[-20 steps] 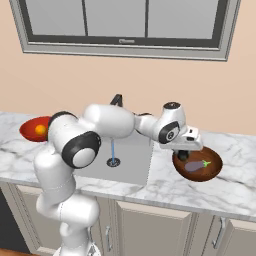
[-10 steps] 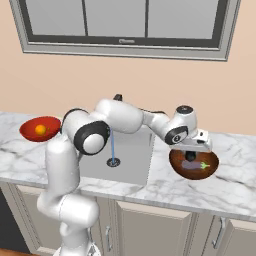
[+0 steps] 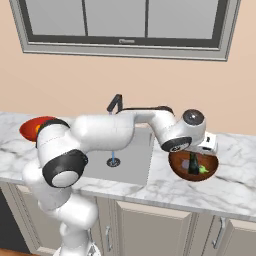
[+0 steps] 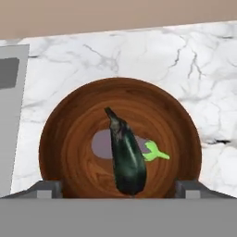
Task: Pick the eggplants from the sink and place them in one bowl. Place the orange in the other bowl. Then turn off the sink faucet.
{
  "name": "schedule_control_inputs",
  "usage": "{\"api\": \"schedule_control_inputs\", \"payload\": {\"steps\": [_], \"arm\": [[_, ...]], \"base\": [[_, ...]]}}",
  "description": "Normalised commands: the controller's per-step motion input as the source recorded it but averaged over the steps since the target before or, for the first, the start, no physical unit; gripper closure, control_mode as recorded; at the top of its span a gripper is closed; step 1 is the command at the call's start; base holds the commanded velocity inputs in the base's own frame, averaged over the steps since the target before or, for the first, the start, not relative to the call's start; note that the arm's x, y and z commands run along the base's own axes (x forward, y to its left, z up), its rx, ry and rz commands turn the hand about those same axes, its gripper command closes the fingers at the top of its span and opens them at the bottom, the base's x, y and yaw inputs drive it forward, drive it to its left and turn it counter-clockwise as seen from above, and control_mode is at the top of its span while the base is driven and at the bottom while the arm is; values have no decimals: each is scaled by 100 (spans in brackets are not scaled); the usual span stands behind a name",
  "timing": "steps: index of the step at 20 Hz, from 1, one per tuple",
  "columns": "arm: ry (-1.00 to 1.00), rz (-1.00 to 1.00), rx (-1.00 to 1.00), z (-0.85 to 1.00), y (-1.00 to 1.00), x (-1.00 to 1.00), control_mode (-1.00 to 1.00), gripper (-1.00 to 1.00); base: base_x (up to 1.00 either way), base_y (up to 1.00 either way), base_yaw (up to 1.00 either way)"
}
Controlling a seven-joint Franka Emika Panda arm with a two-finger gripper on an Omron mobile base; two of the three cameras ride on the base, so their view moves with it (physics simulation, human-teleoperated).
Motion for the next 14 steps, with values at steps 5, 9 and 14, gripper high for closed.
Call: {"api": "schedule_control_inputs", "payload": {"steps": [5,9,14], "arm": [[-31,35,-10,48,89,-13,-100,-100],[-17,49,0,55,45,0,-100,-100],[3,53,0,29,17,34,-100,-100]], "base": [[0,0,0],[0,0,0],[0,0,0]]}}
